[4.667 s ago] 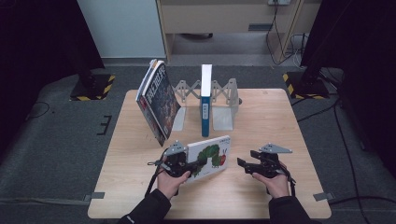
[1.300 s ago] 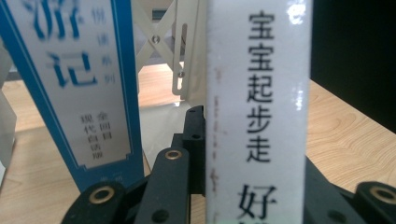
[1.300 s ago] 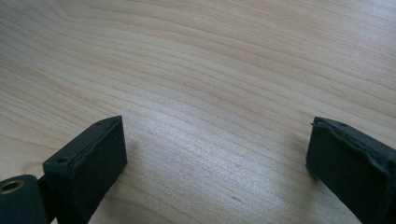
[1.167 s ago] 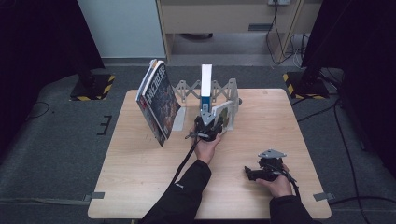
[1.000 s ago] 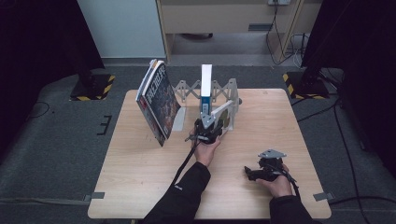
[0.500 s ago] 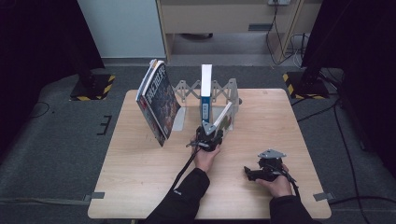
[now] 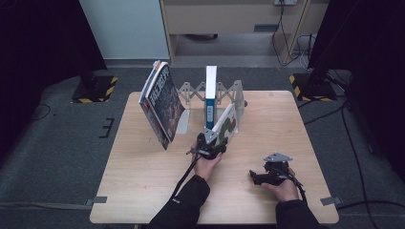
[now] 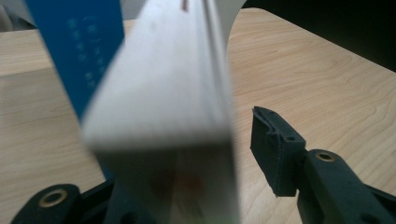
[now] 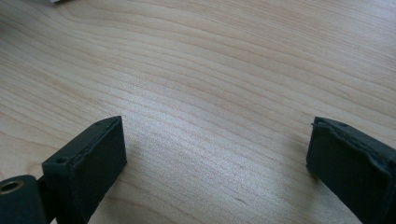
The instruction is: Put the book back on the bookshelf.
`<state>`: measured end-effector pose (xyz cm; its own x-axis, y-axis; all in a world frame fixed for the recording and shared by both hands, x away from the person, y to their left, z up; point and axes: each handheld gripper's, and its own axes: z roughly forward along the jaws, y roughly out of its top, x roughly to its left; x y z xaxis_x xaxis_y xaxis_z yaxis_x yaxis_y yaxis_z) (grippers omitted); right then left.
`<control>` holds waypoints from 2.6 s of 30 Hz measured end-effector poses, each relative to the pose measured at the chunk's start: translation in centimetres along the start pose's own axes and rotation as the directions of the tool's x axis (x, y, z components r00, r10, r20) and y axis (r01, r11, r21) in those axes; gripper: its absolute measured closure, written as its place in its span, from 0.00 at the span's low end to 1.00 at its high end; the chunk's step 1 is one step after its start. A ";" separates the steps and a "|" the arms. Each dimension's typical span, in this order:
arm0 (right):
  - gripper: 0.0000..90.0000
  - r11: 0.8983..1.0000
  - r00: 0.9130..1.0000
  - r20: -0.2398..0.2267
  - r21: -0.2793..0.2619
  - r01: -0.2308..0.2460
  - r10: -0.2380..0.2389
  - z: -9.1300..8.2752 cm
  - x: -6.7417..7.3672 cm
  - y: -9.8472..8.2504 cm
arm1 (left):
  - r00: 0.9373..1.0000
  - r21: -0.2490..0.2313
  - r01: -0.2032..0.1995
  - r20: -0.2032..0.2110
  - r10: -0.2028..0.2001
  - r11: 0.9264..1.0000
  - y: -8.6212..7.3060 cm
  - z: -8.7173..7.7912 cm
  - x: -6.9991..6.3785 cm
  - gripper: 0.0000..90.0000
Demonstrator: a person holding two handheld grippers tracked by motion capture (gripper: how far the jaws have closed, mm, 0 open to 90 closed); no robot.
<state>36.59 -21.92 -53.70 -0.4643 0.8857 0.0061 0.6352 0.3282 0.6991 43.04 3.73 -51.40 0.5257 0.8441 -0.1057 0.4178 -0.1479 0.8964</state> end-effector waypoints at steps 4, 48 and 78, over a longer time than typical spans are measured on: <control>0.05 1.000 1.000 0.000 -0.001 -0.003 0.003 0.0 0.0 0.0 | 1.000 0.010 -0.002 0.023 0.002 1.000 -0.4 -0.7 0.2 0.60; 0.05 1.000 1.000 -0.003 -0.001 -0.003 0.003 0.0 0.1 0.0 | 0.986 -0.043 -0.087 0.139 0.093 0.995 1.0 -1.0 -2.3 0.62; 0.05 1.000 1.000 -0.005 0.002 0.000 0.000 0.0 0.1 0.0 | 0.984 -0.015 -0.095 0.152 0.096 0.995 2.2 1.8 -2.7 0.62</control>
<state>36.59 -21.82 -53.70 -0.4677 0.8838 0.0098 0.6362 0.3290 0.6978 43.87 0.21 -49.95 0.6701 0.7376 -0.0831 0.3545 -0.2197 0.9089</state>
